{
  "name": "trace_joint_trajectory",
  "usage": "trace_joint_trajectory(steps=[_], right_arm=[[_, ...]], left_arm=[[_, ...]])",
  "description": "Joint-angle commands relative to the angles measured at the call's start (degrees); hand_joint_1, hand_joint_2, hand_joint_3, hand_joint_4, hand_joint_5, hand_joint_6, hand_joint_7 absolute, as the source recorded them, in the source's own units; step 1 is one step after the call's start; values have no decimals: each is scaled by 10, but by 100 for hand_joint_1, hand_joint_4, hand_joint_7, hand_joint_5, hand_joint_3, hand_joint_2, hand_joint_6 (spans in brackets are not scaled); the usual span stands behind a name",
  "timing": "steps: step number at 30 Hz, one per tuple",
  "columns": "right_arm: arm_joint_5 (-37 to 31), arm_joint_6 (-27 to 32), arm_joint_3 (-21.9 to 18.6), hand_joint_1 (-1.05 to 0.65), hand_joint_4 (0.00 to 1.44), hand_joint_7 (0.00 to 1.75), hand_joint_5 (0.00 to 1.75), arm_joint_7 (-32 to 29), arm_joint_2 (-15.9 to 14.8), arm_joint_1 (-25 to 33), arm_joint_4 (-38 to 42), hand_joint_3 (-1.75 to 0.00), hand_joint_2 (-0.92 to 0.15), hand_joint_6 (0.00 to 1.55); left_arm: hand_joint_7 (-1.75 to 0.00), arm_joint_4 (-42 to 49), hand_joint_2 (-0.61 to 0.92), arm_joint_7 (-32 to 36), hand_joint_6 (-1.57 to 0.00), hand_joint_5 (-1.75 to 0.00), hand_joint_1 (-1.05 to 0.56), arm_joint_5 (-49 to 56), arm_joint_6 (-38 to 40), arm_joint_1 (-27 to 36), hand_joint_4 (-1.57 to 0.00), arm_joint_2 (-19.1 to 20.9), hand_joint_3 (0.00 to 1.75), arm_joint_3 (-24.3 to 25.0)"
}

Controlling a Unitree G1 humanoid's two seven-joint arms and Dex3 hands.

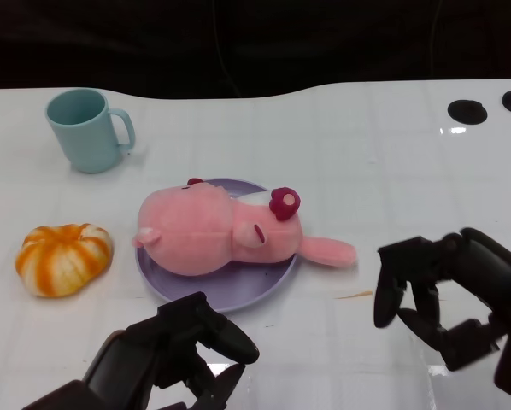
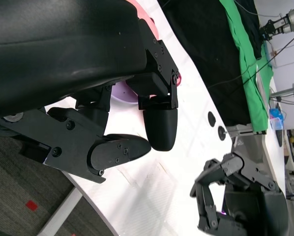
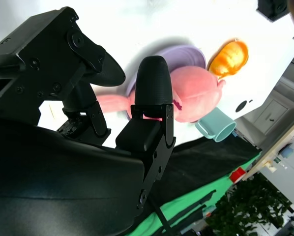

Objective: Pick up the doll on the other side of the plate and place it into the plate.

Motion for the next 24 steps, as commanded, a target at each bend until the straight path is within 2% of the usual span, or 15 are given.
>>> trace_joint_trajectory(steps=[1, 5, 9, 13, 16, 24], right_arm=[[18, 25, -20, 7, 82, 137, 171, 10, -18, 36, -28, -134, -33, 76], [21, 73, -39, 8, 79, 134, 172, 15, -26, 77, -72, -131, -36, 75], [16, 95, -38, 10, 79, 133, 171, 13, -28, 90, -91, -127, -40, 75], [-13, 81, -22, 8, 80, 134, 173, 5, -34, 84, -74, -126, -40, 77], [-43, 69, -11, 5, 82, 134, 174, 5, -42, 75, -60, -125, -40, 76], [-52, 53, 0, 1, 81, 129, 175, 5, -37, 53, -33, -118, -42, 77]], left_arm=[[-134, -13, 67, 4, -58, -171, -18, -4, 13, -1, -58, 1, 81, 5], [-136, -17, 69, 1, -58, -173, -20, -10, 24, -4, -57, 1, 75, 10], [-137, -19, 68, -2, -57, -174, -22, -23, 32, -7, -57, 0, 72, 17], [-137, -20, 69, -4, -57, -173, -21, -25, 26, -4, -56, 10, 72, 23], [-133, -19, 63, -4, -59, -172, -17, -25, 19, -1, -59, 13, 86, 25], [-130, -12, 69, -4, -61, -171, -20, -15, 5, 0, -62, 25, 77, 21]])
